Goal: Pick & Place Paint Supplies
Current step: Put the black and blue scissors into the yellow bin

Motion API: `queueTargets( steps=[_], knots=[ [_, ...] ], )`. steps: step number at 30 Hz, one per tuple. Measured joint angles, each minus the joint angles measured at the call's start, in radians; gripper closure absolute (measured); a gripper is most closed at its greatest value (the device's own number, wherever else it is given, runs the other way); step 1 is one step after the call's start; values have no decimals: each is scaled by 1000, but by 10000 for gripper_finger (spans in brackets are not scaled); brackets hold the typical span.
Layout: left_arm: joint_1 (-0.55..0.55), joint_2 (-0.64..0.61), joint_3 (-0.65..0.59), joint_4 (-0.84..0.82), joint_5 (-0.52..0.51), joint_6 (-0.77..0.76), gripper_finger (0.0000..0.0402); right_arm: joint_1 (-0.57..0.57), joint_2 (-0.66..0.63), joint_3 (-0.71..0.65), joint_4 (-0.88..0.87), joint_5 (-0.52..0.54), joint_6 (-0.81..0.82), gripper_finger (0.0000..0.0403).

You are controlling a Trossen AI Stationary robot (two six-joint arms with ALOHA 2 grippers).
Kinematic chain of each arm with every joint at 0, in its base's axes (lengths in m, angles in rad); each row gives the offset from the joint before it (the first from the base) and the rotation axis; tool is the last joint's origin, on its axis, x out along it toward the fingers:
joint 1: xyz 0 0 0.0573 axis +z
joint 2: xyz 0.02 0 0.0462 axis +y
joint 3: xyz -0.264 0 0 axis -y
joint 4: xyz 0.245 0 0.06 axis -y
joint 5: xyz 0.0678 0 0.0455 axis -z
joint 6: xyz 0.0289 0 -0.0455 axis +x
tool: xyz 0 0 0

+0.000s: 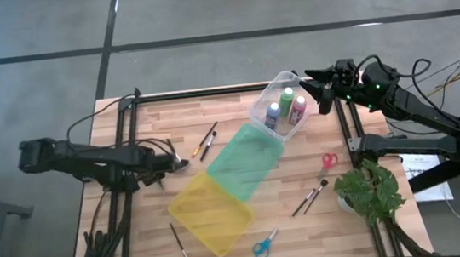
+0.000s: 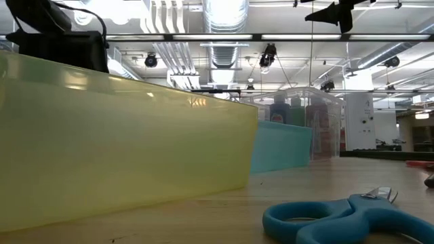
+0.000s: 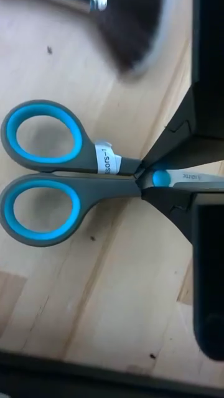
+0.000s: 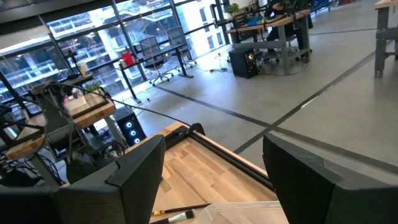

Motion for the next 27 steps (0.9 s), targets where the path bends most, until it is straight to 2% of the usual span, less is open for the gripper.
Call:
queueTargets(
  steps=[13,27],
  knots=[
    [-1,-126,3,11,-60,-6,342,0,0,0,0,0,0,139],
    [3,-217,5,175,-194,55,340,0,0,0,0,0,0,139]
  ],
)
